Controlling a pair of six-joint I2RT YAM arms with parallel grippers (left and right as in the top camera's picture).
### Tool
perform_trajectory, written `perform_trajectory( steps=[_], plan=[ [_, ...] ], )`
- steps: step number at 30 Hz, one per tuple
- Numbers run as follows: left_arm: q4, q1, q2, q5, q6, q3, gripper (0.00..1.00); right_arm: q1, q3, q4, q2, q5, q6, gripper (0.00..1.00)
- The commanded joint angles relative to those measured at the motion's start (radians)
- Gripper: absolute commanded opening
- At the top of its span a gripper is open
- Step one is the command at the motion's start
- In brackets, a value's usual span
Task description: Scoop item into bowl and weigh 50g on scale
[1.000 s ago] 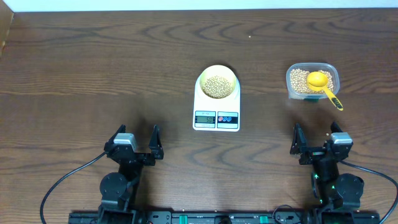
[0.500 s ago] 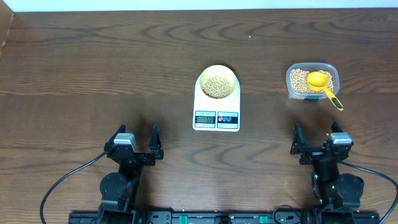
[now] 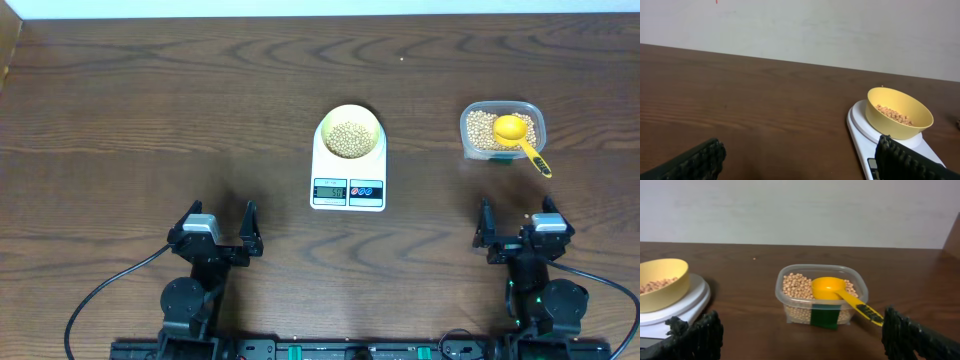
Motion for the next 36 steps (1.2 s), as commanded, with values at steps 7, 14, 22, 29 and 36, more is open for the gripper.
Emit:
perform_trajectory(
  steps=[7, 14, 22, 29, 36],
  plan=[
    [-0.04, 0.006, -0.006, -0.005, -0.009, -0.016, 0.97, -0.023, -0.002, -0.005, -0.006, 0.01, -0.034, 0.99],
    [-0.04, 0.006, -0.006, -0.005, -0.009, -0.016, 0.97, -0.023, -0.002, -0.005, -0.006, 0.01, -0.034, 0.99],
    [-0.04, 0.006, -0.006, -0.005, -0.009, -0.016, 0.97, -0.023, -0.002, -0.005, -0.006, 0.01, -0.034, 0.99],
    [-0.04, 0.006, -0.006, -0.005, -0.009, -0.016, 0.97, -0.023, -0.002, -0.005, -0.006, 0.01, -0.034, 0.99],
    [-0.042, 0.006, 0.007, -0.074, 0.118, -0.016, 0.97, -0.023, -0.002, -0.005, -0.006, 0.01, -0.034, 0.99]
  ],
)
